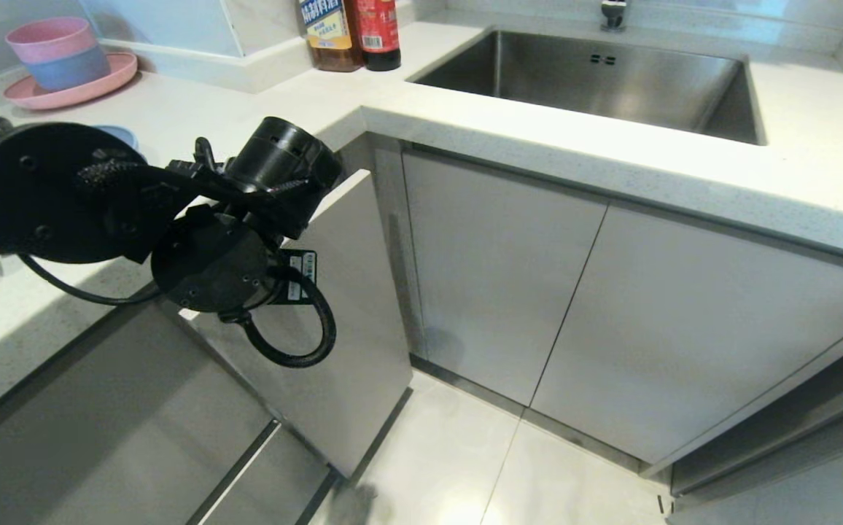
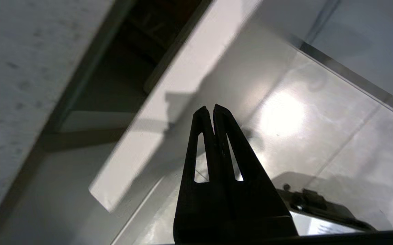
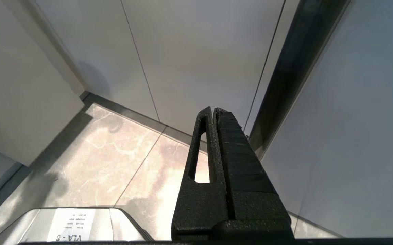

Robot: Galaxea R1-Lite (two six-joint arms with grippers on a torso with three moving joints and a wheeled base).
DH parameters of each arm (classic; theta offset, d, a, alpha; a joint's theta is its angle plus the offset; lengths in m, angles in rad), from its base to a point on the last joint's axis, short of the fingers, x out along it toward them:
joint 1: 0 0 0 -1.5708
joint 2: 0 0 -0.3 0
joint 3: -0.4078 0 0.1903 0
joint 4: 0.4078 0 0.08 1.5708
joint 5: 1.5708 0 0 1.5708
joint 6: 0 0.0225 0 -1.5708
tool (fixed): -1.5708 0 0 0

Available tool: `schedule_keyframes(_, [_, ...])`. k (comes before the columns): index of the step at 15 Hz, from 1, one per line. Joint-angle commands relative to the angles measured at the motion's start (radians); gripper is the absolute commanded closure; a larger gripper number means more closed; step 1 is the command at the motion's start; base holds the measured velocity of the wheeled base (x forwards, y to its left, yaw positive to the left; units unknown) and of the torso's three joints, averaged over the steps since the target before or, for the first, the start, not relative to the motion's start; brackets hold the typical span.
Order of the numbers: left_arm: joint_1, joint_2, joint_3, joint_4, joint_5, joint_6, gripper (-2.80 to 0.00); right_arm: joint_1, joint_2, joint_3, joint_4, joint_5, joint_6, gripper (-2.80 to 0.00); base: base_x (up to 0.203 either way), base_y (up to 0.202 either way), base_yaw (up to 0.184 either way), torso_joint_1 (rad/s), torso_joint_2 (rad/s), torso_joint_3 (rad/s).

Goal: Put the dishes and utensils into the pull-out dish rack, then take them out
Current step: Close the cupboard

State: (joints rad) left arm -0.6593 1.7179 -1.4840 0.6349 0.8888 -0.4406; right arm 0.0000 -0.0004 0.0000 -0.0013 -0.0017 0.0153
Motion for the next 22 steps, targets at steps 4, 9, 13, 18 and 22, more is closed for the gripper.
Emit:
schedule_keyframes(4, [0.060, 0.020, -0.001, 0.002, 0.047, 0.017, 0.00, 0.000, 0.000, 0.002, 0.000, 0.000, 0.000, 0.00, 0.000, 0.000, 0.000, 0.000, 0.00, 0.000])
schedule_keyframes(9, [0.057, 0.020, 0.002, 0.002, 0.048, 0.018, 0.00, 0.000, 0.000, 0.002, 0.000, 0.000, 0.000, 0.00, 0.000, 0.000, 0.000, 0.000, 0.00, 0.000])
schedule_keyframes(13, [0.013, 0.019, 0.006, 0.002, 0.047, 0.016, 0.00, 0.000, 0.000, 0.002, 0.000, 0.000, 0.000, 0.00, 0.000, 0.000, 0.000, 0.000, 0.00, 0.000])
schedule_keyframes(18, [-0.094, -0.007, 0.027, 0.000, 0.040, 0.008, 0.00, 0.000, 0.000, 0.002, 0.000, 0.000, 0.000, 0.00, 0.000, 0.000, 0.000, 0.000, 0.00, 0.000])
schedule_keyframes(22, [-0.160, -0.107, 0.024, -0.004, -0.036, 0.010, 0.00, 0.000, 0.000, 0.002, 0.000, 0.000, 0.000, 0.00, 0.000, 0.000, 0.000, 0.000, 0.00, 0.000])
